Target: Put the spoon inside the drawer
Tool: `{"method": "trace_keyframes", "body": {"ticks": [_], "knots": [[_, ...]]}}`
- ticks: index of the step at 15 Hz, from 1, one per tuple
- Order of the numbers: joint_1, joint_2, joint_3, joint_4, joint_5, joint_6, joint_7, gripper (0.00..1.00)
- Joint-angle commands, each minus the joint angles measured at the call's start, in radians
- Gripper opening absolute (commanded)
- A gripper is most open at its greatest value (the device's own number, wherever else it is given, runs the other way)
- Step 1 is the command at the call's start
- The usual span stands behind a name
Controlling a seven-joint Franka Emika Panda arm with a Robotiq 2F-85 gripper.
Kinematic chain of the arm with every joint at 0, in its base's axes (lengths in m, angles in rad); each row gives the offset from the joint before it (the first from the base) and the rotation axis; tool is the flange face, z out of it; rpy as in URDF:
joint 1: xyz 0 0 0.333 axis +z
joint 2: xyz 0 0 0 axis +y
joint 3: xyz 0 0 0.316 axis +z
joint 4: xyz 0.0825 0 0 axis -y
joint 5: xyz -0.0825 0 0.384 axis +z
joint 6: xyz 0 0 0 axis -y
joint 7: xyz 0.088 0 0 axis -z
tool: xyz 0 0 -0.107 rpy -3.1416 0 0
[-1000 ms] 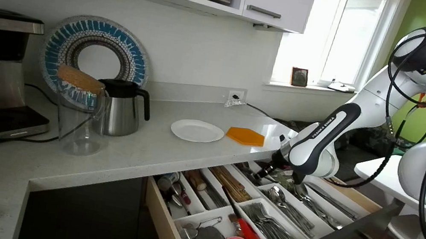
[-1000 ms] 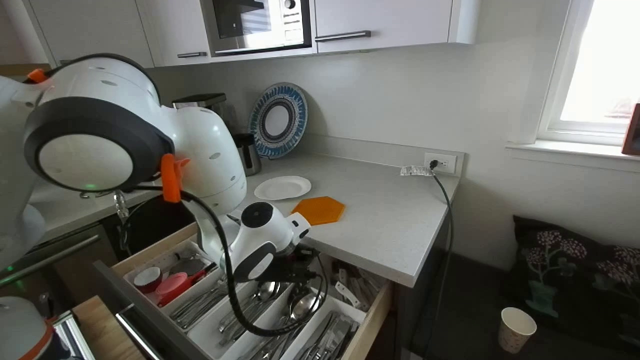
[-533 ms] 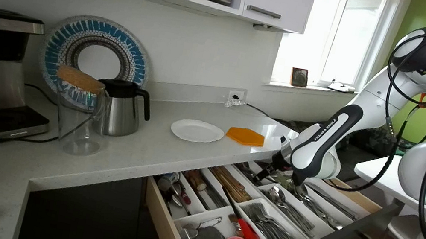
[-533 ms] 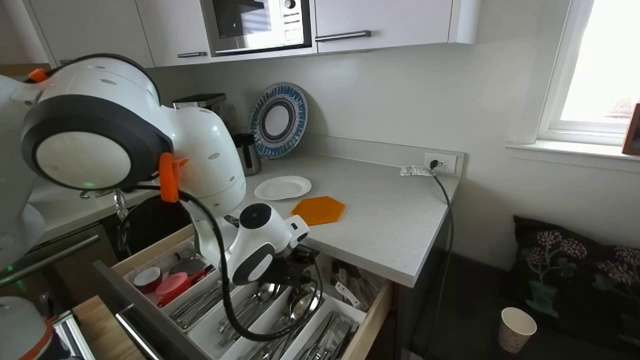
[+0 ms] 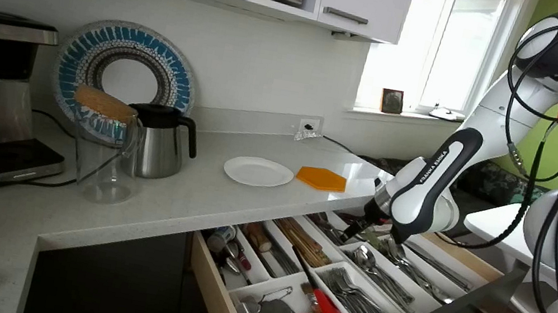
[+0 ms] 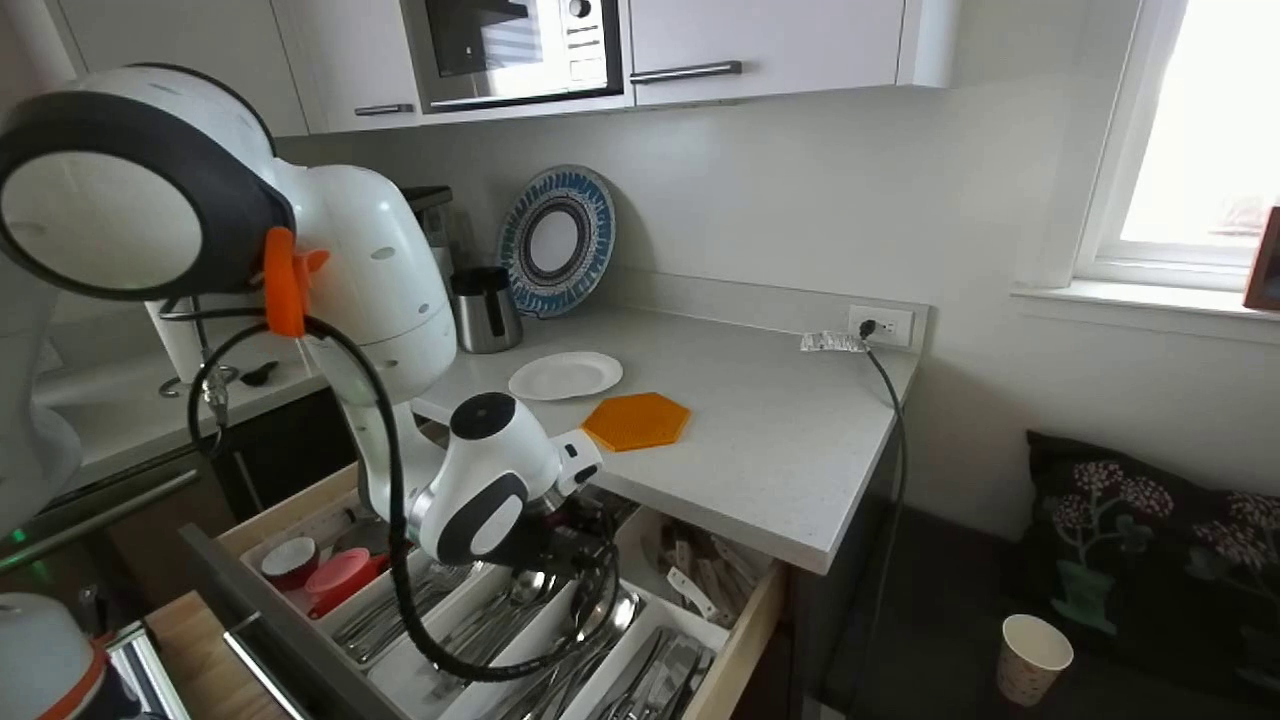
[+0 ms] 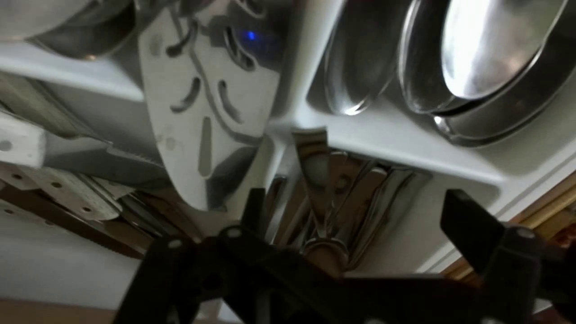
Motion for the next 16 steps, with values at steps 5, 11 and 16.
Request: {"method": "trace_keyframes", "body": {"ticks": [5,11,16], "knots": [[-0.013,-0.2,-0.031,-0.186,0.013,-0.028,0.041,1.0],[-0.067,-0.382,0.006,-0.372,0.005,-0.012,0.096,1.0],[-0.132,-0.432,0.008,-0.283,-0.207,-0.058,0.355,1.0]]}}
